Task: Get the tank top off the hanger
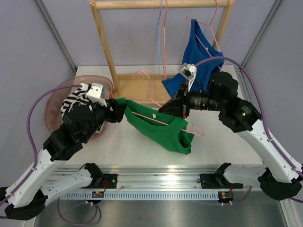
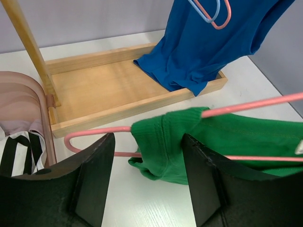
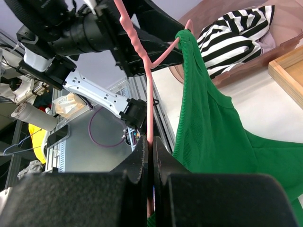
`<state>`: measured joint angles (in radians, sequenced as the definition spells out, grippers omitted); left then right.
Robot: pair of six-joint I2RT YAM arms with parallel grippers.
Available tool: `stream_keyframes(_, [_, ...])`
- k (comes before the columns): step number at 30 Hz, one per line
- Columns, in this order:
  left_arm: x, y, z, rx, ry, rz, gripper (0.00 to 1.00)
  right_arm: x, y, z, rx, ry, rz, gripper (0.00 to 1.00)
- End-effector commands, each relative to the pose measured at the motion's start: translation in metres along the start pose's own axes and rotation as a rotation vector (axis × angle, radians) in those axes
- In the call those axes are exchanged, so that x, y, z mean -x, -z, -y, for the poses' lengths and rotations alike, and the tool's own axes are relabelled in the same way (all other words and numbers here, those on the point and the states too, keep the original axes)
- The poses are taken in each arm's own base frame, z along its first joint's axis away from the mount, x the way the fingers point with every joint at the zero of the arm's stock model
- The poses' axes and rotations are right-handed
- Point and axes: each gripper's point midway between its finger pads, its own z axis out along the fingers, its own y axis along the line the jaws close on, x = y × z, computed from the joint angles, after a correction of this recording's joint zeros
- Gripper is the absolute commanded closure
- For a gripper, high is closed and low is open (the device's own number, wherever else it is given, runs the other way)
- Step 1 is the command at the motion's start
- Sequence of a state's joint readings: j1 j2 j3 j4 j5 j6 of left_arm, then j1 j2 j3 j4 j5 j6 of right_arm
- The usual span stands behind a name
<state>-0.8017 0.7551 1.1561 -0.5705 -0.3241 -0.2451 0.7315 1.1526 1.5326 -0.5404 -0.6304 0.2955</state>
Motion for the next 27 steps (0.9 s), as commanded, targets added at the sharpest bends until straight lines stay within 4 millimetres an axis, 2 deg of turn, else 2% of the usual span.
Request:
stream_keyframes(1, [0.011,-0.01,-0.004,0.051,0.019,0.051,0.41,0.024,0.015,-0.028,0.065,0.082,0.102,1.0])
stream_keyframes(3, [0.01,-0.013,-0.004,0.057,0.02,0.053,0.42,0.024,0.019,-0.031,0.066,0.087,0.109,1.0])
stream_keyframes(4, [0.01,-0.014,-0.005,0.063,0.022,0.051,0.51,0.023,0.02,-0.03,0.06,0.095,0.106,1.0])
stream_keyframes(6, [0.011,-0.013,-0.006,0.072,0.033,0.055,0.58,0.018,0.022,-0.022,0.011,0.093,0.093,1.0])
stream_keyframes(8, [0.012,-0.011,-0.013,0.107,0.043,0.066,0.71,0.012,0.022,-0.014,-0.022,0.099,0.073,1.0])
stream_keyframes(10, [0.016,-0.007,-0.022,0.154,0.06,0.088,0.8,0.008,0.024,-0.012,-0.032,0.109,0.068,1.0])
stream_keyframes(12, [0.017,-0.003,-0.03,0.199,0.084,0.096,0.99,0.002,0.026,-0.008,-0.055,0.106,0.059,1.0])
stream_keyframes(14, [0.018,0.005,-0.048,0.299,0.099,0.104,1.0,-0.008,0.028,0.0,-0.085,0.114,0.029,1.0])
stream_keyframes(16, [0.019,0.014,-0.064,0.385,0.119,0.117,1.0,-0.018,0.034,-0.001,-0.085,0.139,0.004,1.0])
stream_keyframes(20, [0.016,0.026,-0.086,0.519,0.142,0.126,1.0,-0.041,0.045,-0.022,0.044,0.202,-0.018,1.0])
stream_keyframes(22, [0.012,0.03,-0.093,0.568,0.145,0.114,1.0,-0.038,0.057,-0.036,0.087,0.261,0.031,1.0])
stream_keyframes(23, [0.014,0.031,-0.094,0.58,0.157,0.119,1.0,-0.042,0.059,-0.037,0.092,0.266,0.037,1.0])
stream_keyframes(27, [0.01,0.031,-0.099,0.63,0.176,0.094,1.0,-0.037,0.075,-0.049,0.105,0.331,0.109,1.0])
